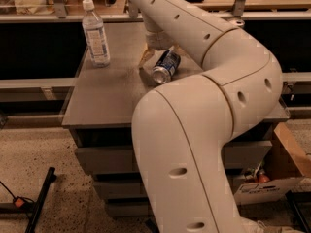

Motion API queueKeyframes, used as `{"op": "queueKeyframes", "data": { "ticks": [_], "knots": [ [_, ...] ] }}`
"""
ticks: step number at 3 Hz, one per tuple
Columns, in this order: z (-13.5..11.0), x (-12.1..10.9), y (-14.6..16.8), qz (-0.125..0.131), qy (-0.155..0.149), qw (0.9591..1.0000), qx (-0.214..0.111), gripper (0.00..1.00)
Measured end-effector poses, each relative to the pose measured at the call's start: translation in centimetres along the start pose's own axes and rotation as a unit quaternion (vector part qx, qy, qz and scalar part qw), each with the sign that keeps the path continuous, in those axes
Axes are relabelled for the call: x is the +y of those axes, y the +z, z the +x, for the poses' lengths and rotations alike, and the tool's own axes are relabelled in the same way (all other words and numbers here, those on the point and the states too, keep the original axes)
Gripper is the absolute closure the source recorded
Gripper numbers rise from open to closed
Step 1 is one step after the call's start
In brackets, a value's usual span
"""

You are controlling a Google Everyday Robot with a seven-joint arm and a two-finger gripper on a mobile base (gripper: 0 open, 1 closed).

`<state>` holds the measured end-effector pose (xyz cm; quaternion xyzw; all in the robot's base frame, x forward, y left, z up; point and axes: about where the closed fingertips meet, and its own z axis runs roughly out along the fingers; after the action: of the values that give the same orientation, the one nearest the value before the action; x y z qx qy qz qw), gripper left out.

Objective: Place pepsi can upright

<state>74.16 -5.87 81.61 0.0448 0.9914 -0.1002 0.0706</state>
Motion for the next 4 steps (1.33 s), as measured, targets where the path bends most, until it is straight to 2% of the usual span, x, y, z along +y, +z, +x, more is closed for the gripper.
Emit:
{"op": "queueKeyframes", "data": {
  "ticks": [1,2,3,4],
  "knots": [
    [-0.7,0.4,0.0,-0.007,0.001,0.9999,-0.008,0.0],
    [-0.6,0.3,0.1,-0.028,0.001,0.9996,0.0,0.0],
    [0.1,0.2,-1.0,-0.053,0.012,0.9984,0.012,0.0],
    [0.3,-0.2,-2.3,-0.043,0.039,0.9983,0.008,0.0]
  ]
}}
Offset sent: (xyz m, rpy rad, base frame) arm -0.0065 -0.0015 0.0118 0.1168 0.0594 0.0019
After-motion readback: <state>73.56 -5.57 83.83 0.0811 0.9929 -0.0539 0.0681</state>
